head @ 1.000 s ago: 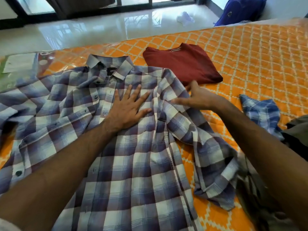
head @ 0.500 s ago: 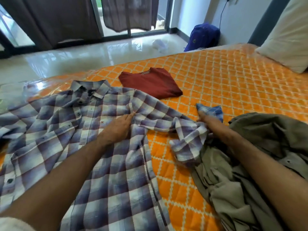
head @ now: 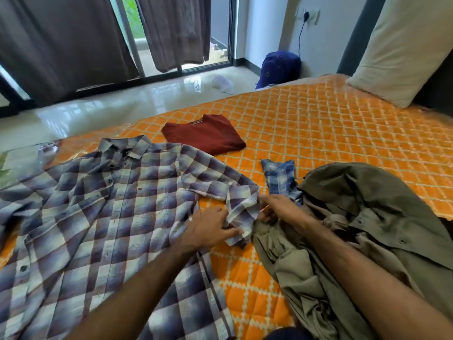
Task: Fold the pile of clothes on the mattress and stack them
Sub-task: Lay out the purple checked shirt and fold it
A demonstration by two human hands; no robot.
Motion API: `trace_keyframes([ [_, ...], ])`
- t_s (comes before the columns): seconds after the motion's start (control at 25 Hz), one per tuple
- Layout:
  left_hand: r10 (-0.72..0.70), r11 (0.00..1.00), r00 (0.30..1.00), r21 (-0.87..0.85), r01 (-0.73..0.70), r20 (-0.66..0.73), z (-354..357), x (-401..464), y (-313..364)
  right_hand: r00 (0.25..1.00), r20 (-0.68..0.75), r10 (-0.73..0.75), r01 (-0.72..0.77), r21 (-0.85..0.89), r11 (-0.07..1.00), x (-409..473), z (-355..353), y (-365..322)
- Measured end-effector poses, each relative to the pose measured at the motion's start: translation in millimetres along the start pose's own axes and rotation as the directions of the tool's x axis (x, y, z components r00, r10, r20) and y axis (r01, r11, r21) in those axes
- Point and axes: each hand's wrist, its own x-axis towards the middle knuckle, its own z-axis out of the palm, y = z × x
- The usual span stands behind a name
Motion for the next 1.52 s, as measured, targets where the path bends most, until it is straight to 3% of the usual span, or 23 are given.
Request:
trace_keyframes([
  [0.08, 0.056, 0.998, 0.991, 0.042, -0.052, -0.120, 5, -3, 12, 0.991, 0.131, 0.015, -0.027, 0.090, 0.996, -20, 1, -4],
  [0.2, -0.112, 0.931, 0.965, -0.364, 0.018, -0.239, -17, 5, 37, 0.960, 0.271, -0.077, -0.007, 0.296, 0.955, -43, 1, -8],
  [0.24, -0.202, 0.818, 0.960, -0.573, 0.057, -0.192, -32, 10, 50, 0.950, 0.289, -0.115, -0.011, 0.401, 0.916, -50, 2, -9],
  [0.28, -0.248, 0.627, 0.964, -0.774, 0.088, -0.092, -48, 11, 67, 0.941, 0.300, -0.157, -0.044, 0.568, 0.822, -56, 3, -12],
  [0.32, -0.220, 0.414, 0.975, -0.902, 0.122, 0.031, -63, 8, 83, 0.941, 0.301, -0.152, -0.123, 0.726, 0.676, -63, 3, -15],
  [0.36, -0.136, 0.273, 0.985, -0.952, 0.142, 0.108, -75, 2, 97, 0.936, 0.317, -0.151, -0.195, 0.827, 0.528, -72, -1, -20],
  [0.4, -0.058, 0.282, 0.991, -0.950, 0.135, 0.124, -86, -9, 107, 0.934, 0.327, -0.145, -0.235, 0.867, 0.440, -77, -4, -21],
  [0.48, 0.019, 0.477, 0.999, -0.878, 0.028, 0.042, -94, -30, 118, 0.930, 0.339, -0.141, -0.261, 0.882, 0.393, -90, -12, -16],
  [0.52, 0.029, 0.570, 1.000, -0.821, -0.011, 0.007, -88, -38, 117, 0.939, 0.329, -0.099, -0.288, 0.911, 0.295, -90, -19, -2],
  [0.56, 0.024, 0.633, 1.000, -0.774, -0.013, 0.002, -79, -45, 117, 0.928, 0.306, -0.214, -0.261, 0.941, 0.216, -101, -22, 8],
  [0.6, 0.000, 0.670, 1.000, -0.742, 0.012, 0.016, -65, -50, 114, 0.939, 0.212, -0.272, -0.175, 0.973, 0.152, -113, -26, 21],
  [0.68, -0.056, 0.668, 0.997, -0.740, 0.082, 0.059, -38, -61, 111, 0.893, 0.338, -0.298, -0.355, 0.935, -0.006, -133, -40, 31],
  [0.72, -0.071, 0.635, 0.996, -0.767, 0.091, 0.059, -28, -65, 114, 0.881, 0.402, -0.250, -0.415, 0.910, 0.000, -134, -46, 34],
  [0.76, -0.066, 0.589, 0.997, -0.805, 0.071, 0.040, -23, -67, 120, 0.900, 0.390, -0.197, -0.375, 0.920, 0.112, -136, -46, 31],
  [0.84, -0.066, 0.473, 0.998, -0.880, 0.046, 0.016, -26, -70, 138, 0.964, 0.262, -0.056, -0.198, 0.838, 0.508, -137, -35, 24],
  [0.88, -0.068, 0.445, 0.997, -0.894, 0.051, 0.024, -29, -70, 146, 0.983, 0.184, -0.021, -0.131, 0.774, 0.620, -138, -28, 21],
  [1.0, -0.042, 0.514, 0.997, -0.854, 0.079, 0.067, -24, -65, 159, 0.987, 0.158, 0.012, -0.129, 0.759, 0.638, -147, -28, 26],
  [1.08, 0.073, 0.564, 0.996, -0.826, 0.002, 0.053, -11, -63, 163, 0.995, 0.098, -0.029, -0.055, 0.752, 0.657, -154, -33, 28],
  [1.2, 0.222, 0.477, 0.974, -0.877, -0.059, 0.055, -4, -66, 166, 0.975, -0.223, -0.001, 0.134, 0.583, 0.801, -146, -35, 30],
  [1.28, 0.241, 0.487, 0.970, -0.867, -0.104, 0.019, -6, -66, 155, 0.930, -0.358, 0.088, 0.132, 0.547, 0.827, -132, -48, 34],
  [1.4, 0.234, 0.637, 0.972, -0.750, -0.179, -0.033, -3, -62, 124, 0.910, -0.374, 0.177, 0.118, 0.644, 0.756, -116, -71, 30],
  [1.44, 0.225, 0.704, 0.973, -0.682, -0.196, -0.047, -1, -61, 113, 0.894, -0.416, 0.163, 0.118, 0.572, 0.812, -113, -75, 28],
  [1.52, 0.207, 0.840, 0.975, -0.497, -0.219, -0.079, 9, -63, 86, 0.844, -0.535, 0.042, 0.092, 0.221, 0.971, -113, -79, 24],
])
